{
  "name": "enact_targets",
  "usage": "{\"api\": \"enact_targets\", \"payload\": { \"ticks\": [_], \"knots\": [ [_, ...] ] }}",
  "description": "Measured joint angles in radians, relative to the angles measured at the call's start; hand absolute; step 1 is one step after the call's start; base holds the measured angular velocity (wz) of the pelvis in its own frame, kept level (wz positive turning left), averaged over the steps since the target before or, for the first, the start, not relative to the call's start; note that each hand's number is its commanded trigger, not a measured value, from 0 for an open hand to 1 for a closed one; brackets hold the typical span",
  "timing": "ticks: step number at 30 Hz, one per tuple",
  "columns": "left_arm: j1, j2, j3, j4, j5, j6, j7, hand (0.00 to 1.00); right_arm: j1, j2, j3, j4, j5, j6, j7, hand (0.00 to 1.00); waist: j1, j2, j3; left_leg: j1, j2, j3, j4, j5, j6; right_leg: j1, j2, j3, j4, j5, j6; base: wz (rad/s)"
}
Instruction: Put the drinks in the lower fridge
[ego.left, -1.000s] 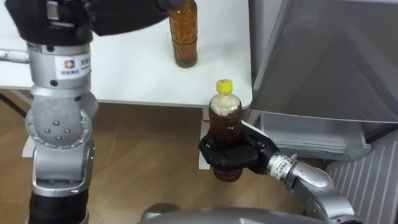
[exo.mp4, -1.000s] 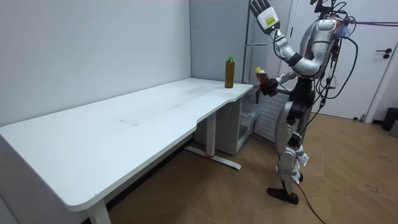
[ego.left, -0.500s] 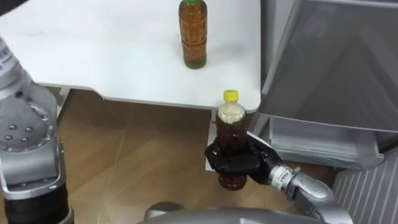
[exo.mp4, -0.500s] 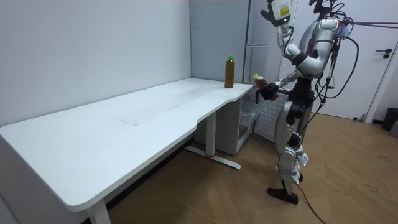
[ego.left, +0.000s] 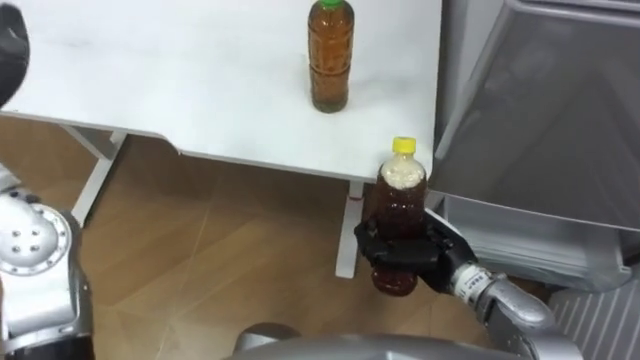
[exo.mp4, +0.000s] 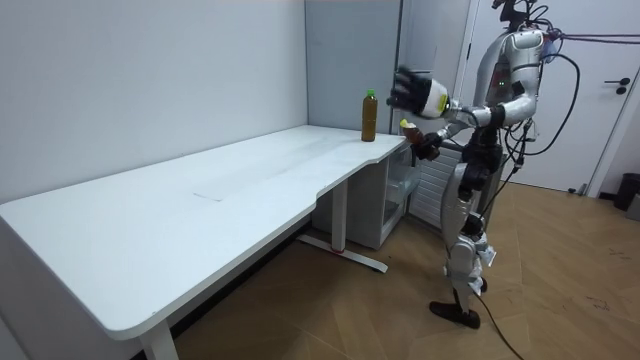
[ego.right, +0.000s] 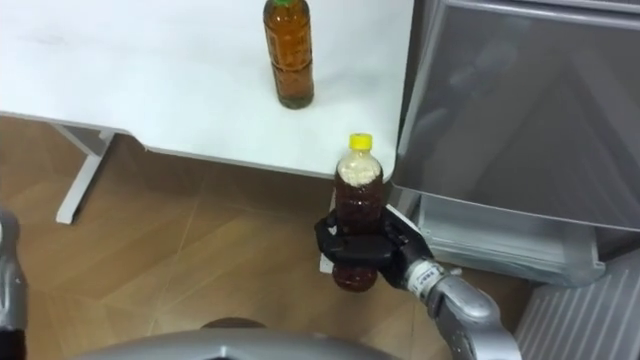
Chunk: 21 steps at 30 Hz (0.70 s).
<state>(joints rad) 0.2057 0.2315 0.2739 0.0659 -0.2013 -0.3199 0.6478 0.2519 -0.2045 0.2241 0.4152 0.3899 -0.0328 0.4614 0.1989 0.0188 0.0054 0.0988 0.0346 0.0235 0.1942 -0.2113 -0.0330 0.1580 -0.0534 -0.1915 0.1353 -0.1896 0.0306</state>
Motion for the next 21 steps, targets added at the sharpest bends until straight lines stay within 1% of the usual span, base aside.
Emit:
{"api": "enact_targets", "payload": {
  "ticks": [1, 2, 3, 4, 6, 7, 9, 10, 11, 12, 13, 14, 15, 17, 19, 21],
  "knots": [
    [0.000, -0.002, -0.013, 0.021, -0.013, 0.009, 0.004, 0.00, 0.000, 0.000, 0.001, 0.001, 0.000, 0.008, -0.003, 1.00, 0.000, -0.003, -0.0006, 0.000, 0.000, 0.000, 0.000, 0.000, 0.000, 0.000, 0.000, 0.000, 0.000, 0.000, 0.000, 0.00],
    [0.011, -0.005, -0.032, 0.075, -0.017, 0.013, 0.006, 0.00, 0.000, 0.002, 0.002, 0.001, 0.000, 0.027, -0.006, 1.00, 0.004, -0.006, -0.0006, 0.002, 0.000, 0.002, -0.004, 0.000, 0.000, 0.000, 0.000, 0.001, 0.000, 0.000, 0.000, -0.05],
    [0.031, -0.010, -0.051, 0.125, -0.036, 0.019, 0.010, 0.00, 0.001, 0.003, 0.005, 0.001, 0.000, 0.037, -0.008, 1.00, 0.000, -0.006, -0.0007, 0.007, 0.000, 0.007, -0.006, 0.000, 0.000, 0.001, 0.000, 0.006, 0.000, 0.000, 0.000, -0.10],
    [0.039, -0.015, -0.061, 0.147, -0.047, 0.025, 0.013, 0.00, 0.001, 0.004, 0.005, 0.001, 0.000, 0.038, -0.012, 1.00, -0.002, -0.006, -0.0006, 0.009, 0.001, 0.008, -0.007, 0.000, 0.000, 0.002, 0.000, 0.008, 0.000, 0.000, 0.000, -0.09],
    [0.045, -0.018, -0.116, 0.251, -0.106, 0.050, 0.018, 0.00, 0.000, 0.005, 0.007, 0.001, 0.000, 0.044, -0.028, 1.00, -0.002, -0.008, 0.0000, 0.010, 0.002, 0.012, -0.006, 0.000, 0.000, 0.002, 0.000, 0.006, 0.003, 0.000, 0.000, -0.02],
    [0.045, -0.018, -0.127, 0.274, -0.114, 0.056, 0.017, 0.00, -0.001, 0.006, 0.008, 0.001, 0.001, 0.046, -0.031, 1.00, -0.002, -0.006, 0.0012, 0.010, 0.003, 0.013, -0.006, 0.000, 0.000, 0.002, 0.000, 0.005, 0.004, 0.000, 0.000, 0.00],
    [0.051, -0.018, -0.176, 0.377, -0.124, 0.069, 0.008, 0.00, -0.001, 0.005, 0.010, 0.000, 0.001, 0.056, -0.043, 1.00, -0.002, -0.007, 0.0008, 0.010, 0.005, 0.013, -0.008, -0.001, 0.000, 0.001, 0.002, 0.006, 0.005, 0.000, 0.000, 0.00],
    [0.051, -0.018, -0.187, 0.409, -0.124, 0.073, -0.001, 0.00, -0.001, 0.005, 0.011, 0.000, 0.000, 0.057, -0.045, 1.00, -0.002, -0.007, 0.0009, 0.010, 0.005, 0.014, -0.009, -0.001, 0.000, 0.001, 0.002, 0.006, 0.006, 0.000, 0.000, -0.05],
    [0.052, -0.018, -0.207, 0.478, -0.128, 0.083, -0.018, 0.00, -0.001, 0.005, 0.015, 0.000, 0.001, 0.060, -0.046, 1.00, -0.007, -0.008, 0.0010, 0.012, 0.005, 0.017, -0.013, -0.001, 0.000, 0.000, 0.003, 0.013, 0.006, 0.000, -0.001, -0.09],
    [0.060, -0.019, -0.224, 0.526, -0.152, 0.103, -0.040, 0.00, -0.001, 0.006, 0.019, 0.000, 0.002, 0.070, -0.047, 1.00, -0.009, -0.008, 0.0007, 0.013, 0.005, 0.019, -0.014, -0.001, 0.000, 0.001, 0.003, 0.016, 0.005, 0.000, -0.001, -0.08],
    [0.064, -0.021, -0.230, 0.544, -0.162, 0.112, -0.052, 0.00, -0.001, 0.007, 0.020, 0.000, 0.003, 0.074, -0.047, 1.00, -0.011, -0.010, 0.0010, 0.012, 0.005, 0.019, -0.014, -0.001, 0.000, 0.001, 0.003, 0.016, 0.005, 0.000, -0.001, -0.03],
    [0.071, -0.021, -0.236, 0.570, -0.165, 0.131, -0.079, 0.00, -0.001, 0.010, 0.023, 0.000, 0.002, 0.078, -0.047, 1.00, -0.015, -0.015, 0.0004, 0.009, 0.005, 0.019, -0.013, -0.001, 0.000, -0.001, 0.003, 0.015, 0.004, 0.001, -0.001, 0.00],
    [0.073, -0.022, -0.237, 0.599, -0.161, 0.144, -0.106, 0.00, -0.001, 0.013, 0.025, 0.000, 0.002, 0.078, -0.047, 1.00, -0.017, -0.019, -0.0013, 0.007, 0.005, 0.019, -0.013, -0.001, 0.000, -0.001, 0.003, 0.015, 0.002, 0.001, -0.001, 0.00],
    [0.073, -0.023, -0.245, 0.653, -0.158, 0.156, -0.143, 0.00, -0.002, 0.012, 0.027, 0.000, 0.002, 0.078, -0.044, 1.00, -0.025, -0.019, -0.0017, 0.006, 0.005, 0.019, -0.012, -0.001, 0.000, -0.001, 0.003, 0.013, 0.002, 0.001, -0.001, 0.00],
    [0.071, -0.023, -0.260, 0.714, -0.158, 0.177, -0.187, 0.00, -0.003, 0.011, 0.028, 0.000, 0.003, 0.077, -0.042, 1.00, -0.038, -0.016, -0.0013, -0.001, 0.005, 0.020, -0.011, -0.001, 0.000, -0.001, 0.003, 0.013, 0.003, 0.001, -0.001, 0.00],
    [0.072, -0.027, -0.285, 0.768, -0.158, 0.225, -0.250, 0.00, -0.009, 0.008, 0.029, 0.000, 0.003, 0.078, -0.039, 1.00, -0.056, -0.010, 0.0000, -0.001, 0.005, 0.020, -0.012, -0.001, 0.000, -0.001, 0.003, 0.013, 0.005, 0.001, -0.001, 0.00]
  ]
}}
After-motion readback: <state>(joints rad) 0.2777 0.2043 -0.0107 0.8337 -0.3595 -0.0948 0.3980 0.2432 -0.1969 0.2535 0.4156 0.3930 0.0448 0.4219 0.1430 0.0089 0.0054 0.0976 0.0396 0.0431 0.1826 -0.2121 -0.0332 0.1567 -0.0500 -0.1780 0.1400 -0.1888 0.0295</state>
